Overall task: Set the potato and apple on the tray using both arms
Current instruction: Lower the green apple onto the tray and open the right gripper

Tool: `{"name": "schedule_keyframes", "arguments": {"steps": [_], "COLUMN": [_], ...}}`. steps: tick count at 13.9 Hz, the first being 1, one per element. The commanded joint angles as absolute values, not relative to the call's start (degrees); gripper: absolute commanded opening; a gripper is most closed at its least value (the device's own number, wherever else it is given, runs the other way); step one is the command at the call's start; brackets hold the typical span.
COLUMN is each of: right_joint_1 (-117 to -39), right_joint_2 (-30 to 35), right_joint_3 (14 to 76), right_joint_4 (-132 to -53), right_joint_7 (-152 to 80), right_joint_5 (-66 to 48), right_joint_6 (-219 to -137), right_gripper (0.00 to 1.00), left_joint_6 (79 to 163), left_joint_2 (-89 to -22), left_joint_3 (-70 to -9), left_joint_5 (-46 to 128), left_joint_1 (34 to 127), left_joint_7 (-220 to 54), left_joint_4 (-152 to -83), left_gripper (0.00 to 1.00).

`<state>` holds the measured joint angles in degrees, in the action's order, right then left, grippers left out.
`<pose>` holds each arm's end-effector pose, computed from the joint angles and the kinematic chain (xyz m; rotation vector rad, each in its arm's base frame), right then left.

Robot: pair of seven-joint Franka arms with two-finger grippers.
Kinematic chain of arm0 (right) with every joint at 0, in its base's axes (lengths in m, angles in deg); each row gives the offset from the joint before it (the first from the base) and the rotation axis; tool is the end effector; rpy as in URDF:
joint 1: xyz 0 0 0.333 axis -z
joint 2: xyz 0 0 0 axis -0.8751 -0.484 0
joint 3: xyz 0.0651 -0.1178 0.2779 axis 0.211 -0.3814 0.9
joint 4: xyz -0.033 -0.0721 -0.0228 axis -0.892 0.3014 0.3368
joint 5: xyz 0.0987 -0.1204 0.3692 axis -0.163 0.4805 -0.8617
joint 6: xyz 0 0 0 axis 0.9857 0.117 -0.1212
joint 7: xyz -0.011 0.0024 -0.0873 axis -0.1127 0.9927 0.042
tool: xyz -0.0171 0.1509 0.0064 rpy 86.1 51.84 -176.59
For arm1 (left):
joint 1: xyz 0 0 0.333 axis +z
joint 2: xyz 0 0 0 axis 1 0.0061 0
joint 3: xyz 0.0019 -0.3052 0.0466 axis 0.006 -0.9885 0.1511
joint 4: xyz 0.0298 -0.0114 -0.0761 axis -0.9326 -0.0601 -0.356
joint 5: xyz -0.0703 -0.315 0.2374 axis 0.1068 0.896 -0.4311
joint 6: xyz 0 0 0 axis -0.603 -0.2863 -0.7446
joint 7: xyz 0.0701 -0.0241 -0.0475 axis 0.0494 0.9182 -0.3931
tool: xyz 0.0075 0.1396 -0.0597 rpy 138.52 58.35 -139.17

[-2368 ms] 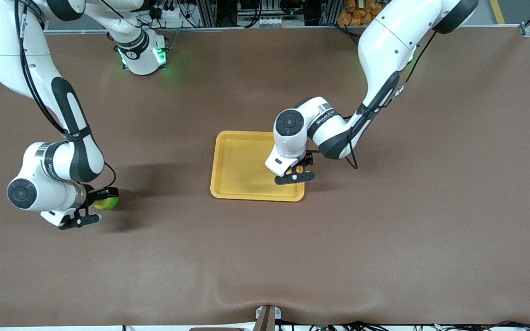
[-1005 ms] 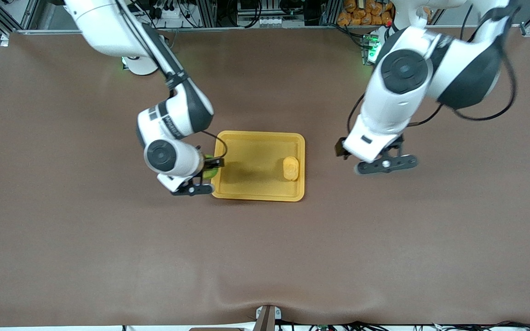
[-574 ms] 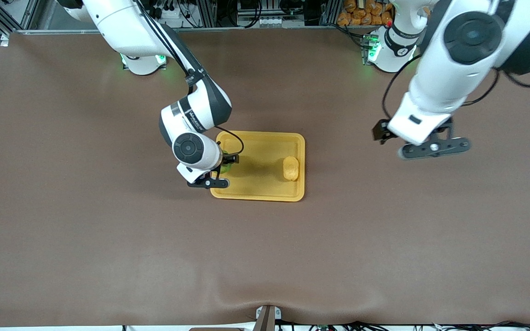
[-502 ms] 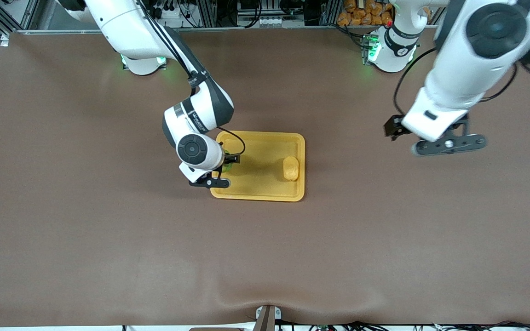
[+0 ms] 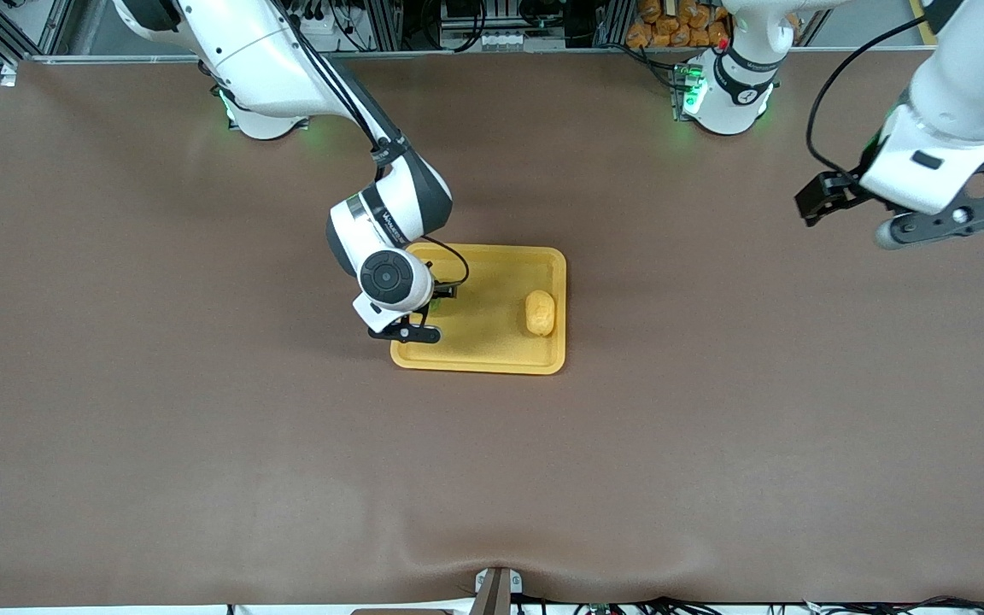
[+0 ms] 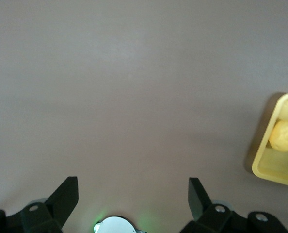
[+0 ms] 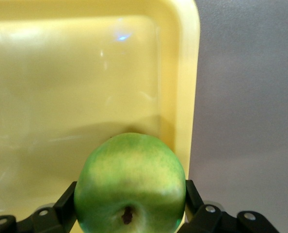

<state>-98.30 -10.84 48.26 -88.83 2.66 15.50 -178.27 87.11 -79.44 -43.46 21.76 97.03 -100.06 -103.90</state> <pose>0.5115 0.3836 0.1599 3.0620 -0.1483 -0.4997 0.5452 -0.1117 0.5827 -2.9424 -0.2489 0.0250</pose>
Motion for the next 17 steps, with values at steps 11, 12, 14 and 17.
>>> {"name": "schedule_keyframes", "arguments": {"steps": [11, 12, 14, 17], "right_joint_1": [-85.96, -82.88, -77.34, -68.90], "right_joint_2": [-0.37, 1.48, 4.99, 9.57], "right_joint_3": [46.56, 46.56, 46.56, 46.56], "right_joint_4": [-88.59, -88.68, -88.77, -88.77], "right_joint_7": [-12.01, -15.18, -20.46, -28.02], "right_joint_5": [15.55, 15.55, 15.55, 15.55], "right_joint_6": [-169.21, -167.89, -165.60, -162.69], "right_gripper": [1.00, 1.00, 1.00, 1.00], "left_joint_6": [86.94, 86.94, 86.94, 86.85], "left_joint_2": [-81.93, -81.84, -81.49, -81.49], "left_joint_3": [-43.43, -43.43, -43.43, -43.34], "left_joint_5": [25.96, 26.04, 26.31, 26.13], "left_joint_1": [102.92, 103.44, 103.71, 103.97], "left_joint_7": [-95.19, -94.31, -93.51, -93.16], "left_joint_4": [-104.92, -104.74, -104.74, -104.74], "left_gripper": [1.00, 1.00, 1.00, 1.00]}}
